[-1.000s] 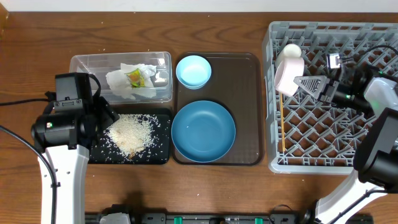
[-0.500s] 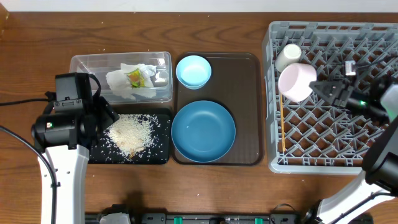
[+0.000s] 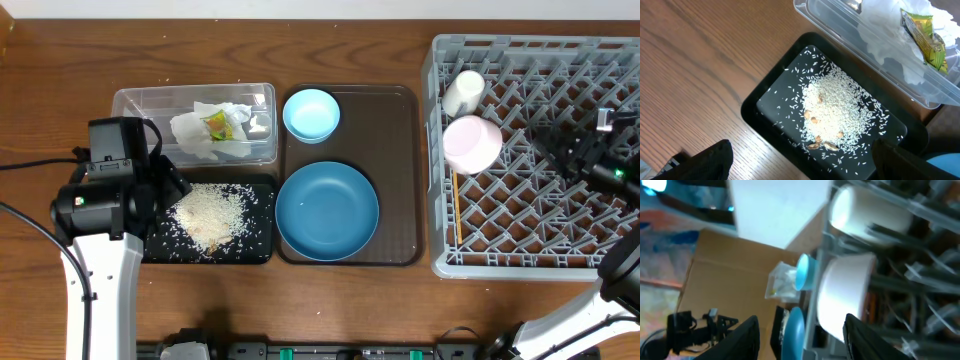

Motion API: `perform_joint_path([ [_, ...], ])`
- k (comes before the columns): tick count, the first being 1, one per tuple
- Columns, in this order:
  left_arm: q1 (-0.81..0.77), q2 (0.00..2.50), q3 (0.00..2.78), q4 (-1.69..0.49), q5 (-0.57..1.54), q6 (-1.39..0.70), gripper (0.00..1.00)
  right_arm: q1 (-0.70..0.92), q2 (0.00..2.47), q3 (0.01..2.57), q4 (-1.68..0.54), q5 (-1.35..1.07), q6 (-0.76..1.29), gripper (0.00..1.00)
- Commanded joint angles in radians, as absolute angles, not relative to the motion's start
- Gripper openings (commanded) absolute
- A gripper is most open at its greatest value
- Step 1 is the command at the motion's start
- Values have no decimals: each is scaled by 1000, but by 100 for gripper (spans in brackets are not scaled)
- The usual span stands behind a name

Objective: Sort waste into correct bins and load items into the dishwasher rack
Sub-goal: 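Set the pink bowl upright in the rack and release, then reach the right gripper to the light-blue bowl and grip it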

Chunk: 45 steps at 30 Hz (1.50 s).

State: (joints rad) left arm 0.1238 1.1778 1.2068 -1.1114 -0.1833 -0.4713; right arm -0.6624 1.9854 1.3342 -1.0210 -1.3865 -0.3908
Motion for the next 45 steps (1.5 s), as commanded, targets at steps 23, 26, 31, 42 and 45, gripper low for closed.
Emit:
perform_joint_path([
  [23, 129, 1176, 1227, -1114, -195, -473, 91, 179, 1666, 1575, -920, -352, -19, 52],
  [26, 129, 1176, 1227, -1114, -196, -473, 91, 333, 1698, 1574, -860, -292, -7, 52],
  [31, 129, 1176, 1227, -1114, -196, -473, 91, 528, 1785, 1574, -754, -166, -6, 53],
  [42, 129, 1176, 1227, -1114, -196, -473, 91, 704, 2019, 1574, -525, -10, -159, 50],
  [45, 129, 1176, 1227, -1114, -196, -473, 91, 712, 2065, 1574, -463, 12, -164, 50],
])
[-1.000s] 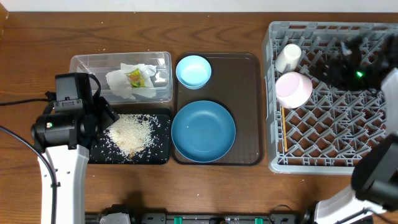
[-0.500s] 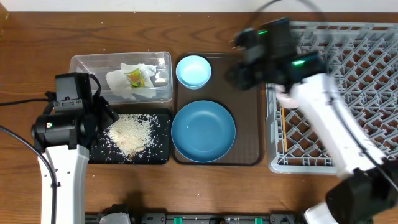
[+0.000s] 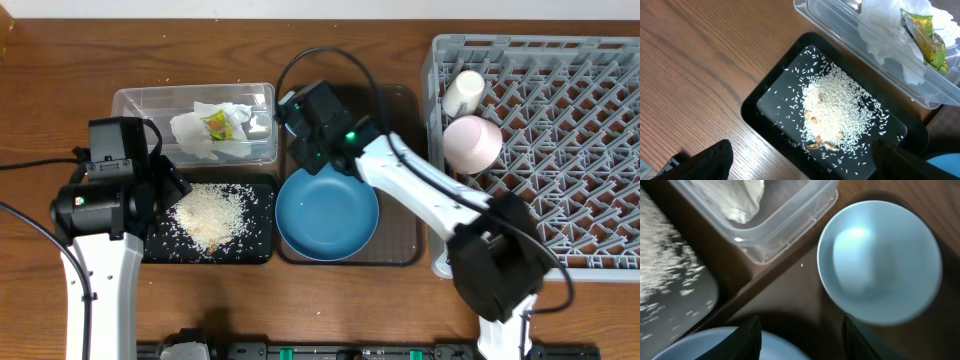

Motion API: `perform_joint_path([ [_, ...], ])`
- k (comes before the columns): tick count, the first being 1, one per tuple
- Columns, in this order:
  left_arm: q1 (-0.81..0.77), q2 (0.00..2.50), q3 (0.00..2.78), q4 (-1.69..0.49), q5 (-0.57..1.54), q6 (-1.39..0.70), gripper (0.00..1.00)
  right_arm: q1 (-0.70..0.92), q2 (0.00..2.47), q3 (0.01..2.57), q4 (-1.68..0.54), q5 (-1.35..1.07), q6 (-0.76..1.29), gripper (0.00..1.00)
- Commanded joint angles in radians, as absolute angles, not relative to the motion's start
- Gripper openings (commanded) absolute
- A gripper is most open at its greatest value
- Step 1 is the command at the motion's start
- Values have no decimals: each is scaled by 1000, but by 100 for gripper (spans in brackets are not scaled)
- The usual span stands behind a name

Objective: Sort waste into correct bins and load items into the dishwasher rack
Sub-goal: 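Reach the right gripper to the light-blue bowl and grip it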

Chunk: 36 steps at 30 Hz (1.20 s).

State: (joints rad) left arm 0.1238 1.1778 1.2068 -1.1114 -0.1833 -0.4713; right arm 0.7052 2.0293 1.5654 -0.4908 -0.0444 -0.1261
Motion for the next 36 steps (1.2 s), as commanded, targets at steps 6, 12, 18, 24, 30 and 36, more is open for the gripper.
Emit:
perform_joint_path([
  [6, 129, 1176, 1227, -1114, -196, -473, 91, 712, 2116, 1574, -384, 23, -193, 49],
  [12, 129, 1176, 1227, -1114, -196, -473, 91, 712, 2158, 1574, -316, 22, -211, 48],
  [18, 129, 1176, 1227, -1114, -196, -473, 91, 712, 2193, 1574, -299, 26, -242, 44],
  [24, 129, 1176, 1227, -1114, -196, -473, 91, 708, 2191, 1575, -299, 26, -241, 17],
  [30, 129, 1176, 1227, -1114, -196, -473, 91, 705, 2188, 1575, -303, 27, -241, 6],
  [36, 129, 1176, 1227, -1114, -196, -473, 91, 705, 2168, 1575, -309, 68, -241, 1],
])
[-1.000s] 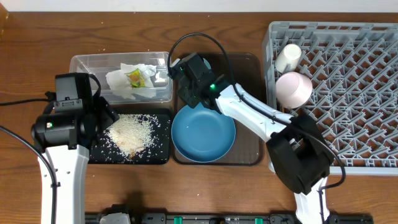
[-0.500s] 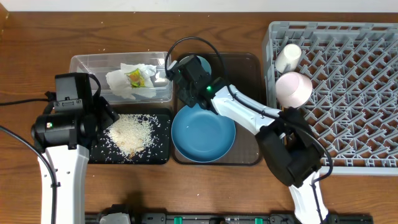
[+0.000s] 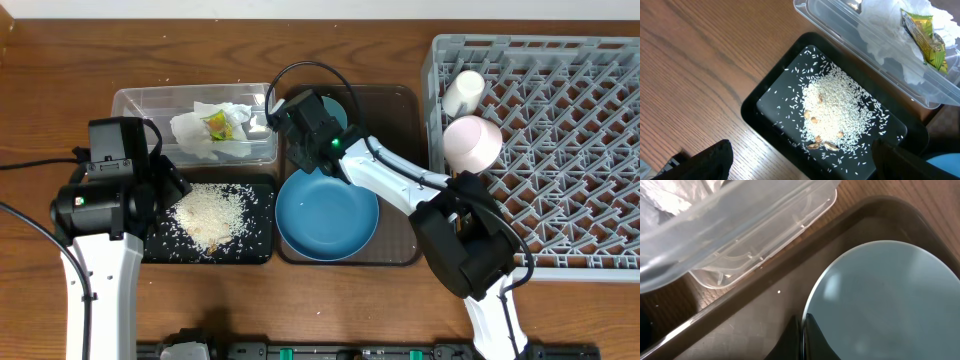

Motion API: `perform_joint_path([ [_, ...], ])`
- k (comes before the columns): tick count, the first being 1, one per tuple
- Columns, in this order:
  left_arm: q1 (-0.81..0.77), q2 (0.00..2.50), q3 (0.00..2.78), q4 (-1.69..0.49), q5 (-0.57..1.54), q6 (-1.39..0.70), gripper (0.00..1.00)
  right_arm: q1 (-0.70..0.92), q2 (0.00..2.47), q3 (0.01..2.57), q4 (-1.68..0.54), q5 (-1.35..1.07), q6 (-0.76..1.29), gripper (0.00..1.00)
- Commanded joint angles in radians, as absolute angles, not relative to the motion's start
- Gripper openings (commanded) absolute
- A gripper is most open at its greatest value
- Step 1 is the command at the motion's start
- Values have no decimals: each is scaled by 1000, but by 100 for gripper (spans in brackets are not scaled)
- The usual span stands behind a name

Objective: Sort waste into correct bins and load items into the dishwasher rack
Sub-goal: 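Reach the right gripper to the light-blue bowl and grip it, then carry the light-blue bowl into the rack and lower it on its side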

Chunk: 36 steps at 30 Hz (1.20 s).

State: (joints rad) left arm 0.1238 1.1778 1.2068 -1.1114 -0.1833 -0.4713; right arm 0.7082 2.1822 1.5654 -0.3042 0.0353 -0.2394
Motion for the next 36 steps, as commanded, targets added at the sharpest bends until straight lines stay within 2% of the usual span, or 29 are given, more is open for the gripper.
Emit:
perform_joint_path([
  [1, 129, 1176, 1227, -1114, -196, -473, 91, 705, 2155, 1575, -310, 68, -241, 1],
  [5, 129, 1176, 1227, -1114, -196, -473, 91, 704, 2058, 1575, -345, 68, -238, 1],
  [9, 129, 1176, 1227, -1114, -196, -473, 91, 691, 1905, 1575, -455, 67, -134, 1],
  [16, 129, 1176, 1227, -1114, -196, -473, 91, 608, 1597, 1575, -822, 59, 100, 1],
  [27, 129, 1176, 1227, -1114, -196, -473, 91, 369, 1240, 1573, -1250, -196, 214, 1],
  [36, 129, 1176, 1227, -1114, -196, -473, 91, 251, 1097, 1460, -1293, -334, 231, 1],
])
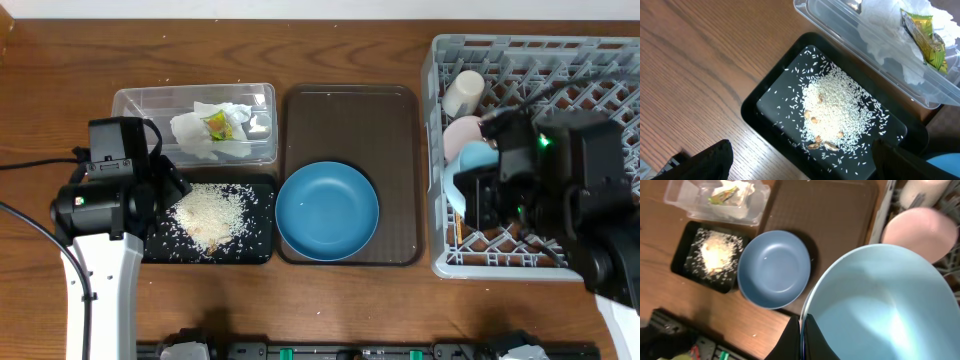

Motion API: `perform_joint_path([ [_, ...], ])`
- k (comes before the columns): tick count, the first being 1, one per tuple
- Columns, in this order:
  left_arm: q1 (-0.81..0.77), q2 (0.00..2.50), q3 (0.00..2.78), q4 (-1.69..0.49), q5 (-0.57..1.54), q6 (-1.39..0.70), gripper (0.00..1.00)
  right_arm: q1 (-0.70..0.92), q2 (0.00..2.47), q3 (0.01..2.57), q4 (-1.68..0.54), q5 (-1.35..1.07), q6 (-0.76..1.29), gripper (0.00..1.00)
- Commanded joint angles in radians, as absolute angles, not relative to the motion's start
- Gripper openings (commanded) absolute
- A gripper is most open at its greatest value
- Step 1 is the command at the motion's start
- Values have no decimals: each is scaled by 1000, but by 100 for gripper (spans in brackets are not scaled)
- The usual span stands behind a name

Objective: Sort waste into correct bins and load items into the dishwasher rack
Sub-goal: 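Carry the light-blue bowl into the rack and lower it on its side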

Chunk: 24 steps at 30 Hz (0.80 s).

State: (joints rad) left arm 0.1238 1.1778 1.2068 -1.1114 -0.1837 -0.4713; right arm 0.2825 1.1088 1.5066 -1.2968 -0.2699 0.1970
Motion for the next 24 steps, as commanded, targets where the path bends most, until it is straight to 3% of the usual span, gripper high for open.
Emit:
perform_joint_path([
  [1, 129, 1176, 1227, -1114, -196, -473, 91, 236, 1092, 1440, -1288, -336, 241, 1],
  [4, 129, 1176, 1227, -1114, -196, -473, 91, 187, 1087, 1378, -1259, -378, 252, 1],
  [13, 129, 1176, 1227, -1114, -196, -473, 91, 14, 1100, 1145, -1019, -827, 228, 1],
  [24, 129, 1176, 1227, -1114, -196, -473, 91, -185, 1112, 1002, -994, -981, 178, 1],
])
